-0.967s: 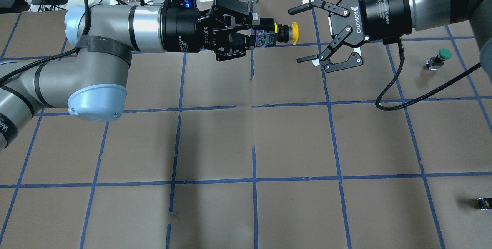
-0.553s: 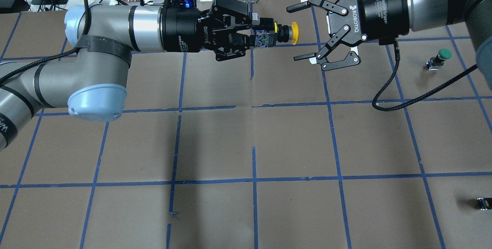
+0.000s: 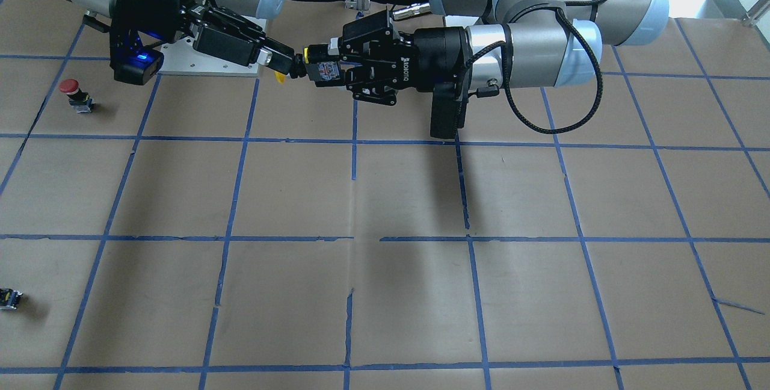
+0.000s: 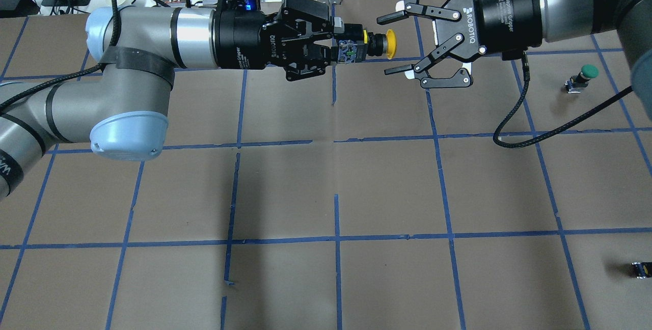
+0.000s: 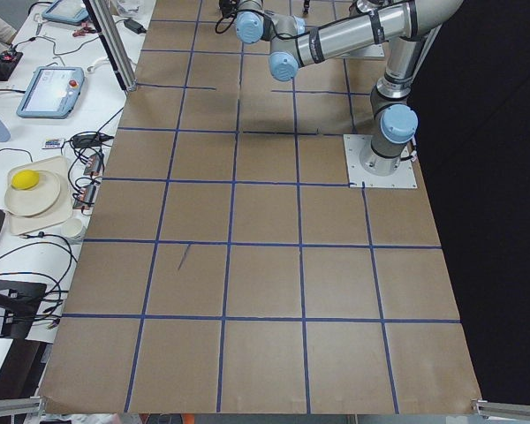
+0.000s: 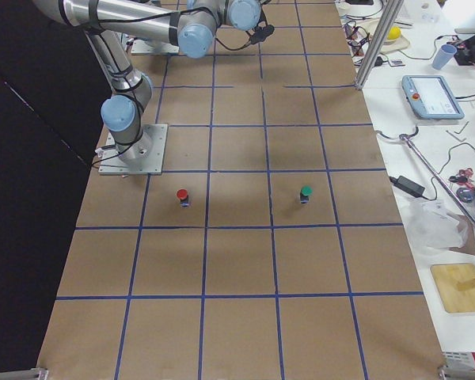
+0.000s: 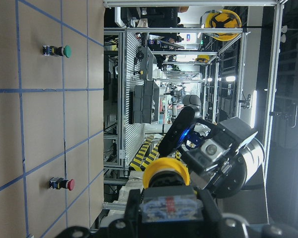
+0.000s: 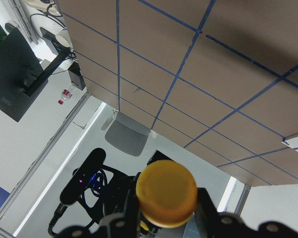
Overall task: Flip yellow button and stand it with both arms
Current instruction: 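Bring the open right gripper around the yellow cap, then adjust the right gripper around the yellow cap and close it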
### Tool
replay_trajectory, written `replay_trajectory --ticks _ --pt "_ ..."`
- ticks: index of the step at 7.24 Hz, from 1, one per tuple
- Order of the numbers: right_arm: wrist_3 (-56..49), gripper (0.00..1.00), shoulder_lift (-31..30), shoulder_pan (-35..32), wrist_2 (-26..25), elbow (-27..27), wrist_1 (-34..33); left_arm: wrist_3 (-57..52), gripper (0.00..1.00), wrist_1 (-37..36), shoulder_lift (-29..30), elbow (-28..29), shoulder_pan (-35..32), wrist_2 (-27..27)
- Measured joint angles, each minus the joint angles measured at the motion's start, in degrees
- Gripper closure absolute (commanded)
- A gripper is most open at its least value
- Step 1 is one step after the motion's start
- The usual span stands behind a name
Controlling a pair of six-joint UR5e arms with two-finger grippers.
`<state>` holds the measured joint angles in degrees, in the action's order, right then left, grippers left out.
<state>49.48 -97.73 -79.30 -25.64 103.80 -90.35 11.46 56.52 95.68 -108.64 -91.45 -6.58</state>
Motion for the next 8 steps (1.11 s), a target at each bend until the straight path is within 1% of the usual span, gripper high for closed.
replay_trajectory --ticks 8 --pt "0.0 0.79 -0.2 0.2 -0.1 -0.1 0.0 0.2 0.82 -0.1 -0.2 0.1 0.2 0.1"
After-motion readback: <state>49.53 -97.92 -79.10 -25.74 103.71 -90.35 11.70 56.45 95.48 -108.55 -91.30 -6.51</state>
